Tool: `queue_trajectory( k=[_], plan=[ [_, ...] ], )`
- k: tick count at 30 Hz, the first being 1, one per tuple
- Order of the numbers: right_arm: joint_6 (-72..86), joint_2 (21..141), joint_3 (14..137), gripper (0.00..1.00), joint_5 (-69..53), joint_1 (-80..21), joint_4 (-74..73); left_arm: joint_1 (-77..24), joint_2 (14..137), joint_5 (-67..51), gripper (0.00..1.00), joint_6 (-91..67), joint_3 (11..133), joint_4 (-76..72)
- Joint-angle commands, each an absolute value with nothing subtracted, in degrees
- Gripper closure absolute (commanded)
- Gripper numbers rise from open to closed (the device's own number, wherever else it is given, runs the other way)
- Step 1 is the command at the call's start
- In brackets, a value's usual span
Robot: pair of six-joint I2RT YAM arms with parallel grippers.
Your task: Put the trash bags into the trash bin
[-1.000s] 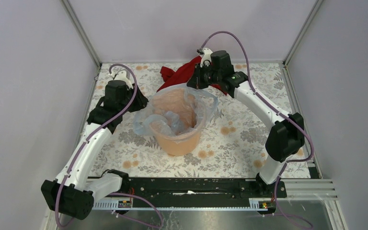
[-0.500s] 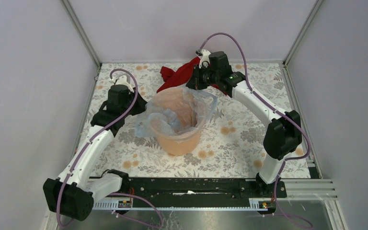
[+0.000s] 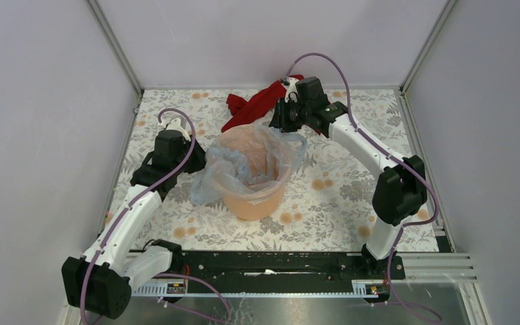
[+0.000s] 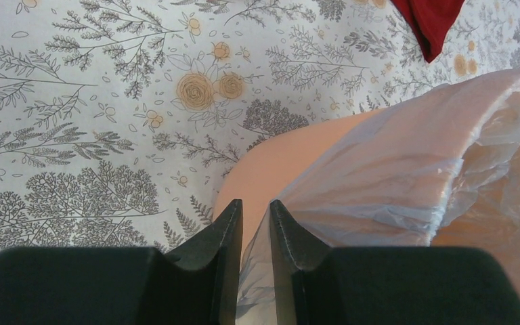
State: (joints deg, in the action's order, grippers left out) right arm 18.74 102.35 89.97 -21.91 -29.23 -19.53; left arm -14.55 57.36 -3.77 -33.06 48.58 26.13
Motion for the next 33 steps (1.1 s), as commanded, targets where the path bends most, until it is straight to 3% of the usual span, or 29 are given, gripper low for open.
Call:
queue_trajectory(
  k=[1,4,8,12,16,21,23,26,29,33],
  plan=[
    [19.28,100.03,97.65,0.58,-17.39,-28.08,-30.48,-14.33,57.1,-4.95,0.75,-31.39,49.42,27.89],
    [18.66,96.42,97.59,0.37,-15.36,-25.83,-33.14,-14.33,58.85,-7.52,0.73,-30.59,49.61,26.49],
    [16.49,89.69,95.18,0.21,-5.82,-25.49,-37.06,-14.3,62.72,-12.31,0.69,-30.51,51.06,23.96],
    [16.77,81.73,88.28,0.19,-0.97,-25.47,-38.21,-14.33,66.86,-15.95,0.65,-31.24,52.5,20.29],
    [19.92,70.86,74.23,0.18,2.56,-25.44,-29.42,-14.41,72.53,-21.06,0.64,-33.49,54.79,15.76],
    [24.24,66.0,66.99,0.21,3.02,-25.4,-26.6,-14.37,80.81,-24.91,0.59,-35.47,59.1,12.13],
    [23.59,65.58,65.98,0.23,2.92,-25.43,-26.73,-14.41,83.62,-24.7,0.54,-33.54,62.79,15.15],
    [23.18,65.74,65.45,0.25,-2.53,-25.71,-26.59,-14.35,85.12,-17.8,0.36,-28.65,68.64,24.33],
    [24.2,65.24,64.37,0.25,-4.11,-27.39,-25.69,-14.05,81.71,-7.87,0.18,-25.25,70.67,29.19],
    [28.42,65.79,62.5,0.26,-3.0,-32.91,-23.59,-12.21,75.56,-0.77,0.02,-22.76,71.33,34.11]
  ],
)
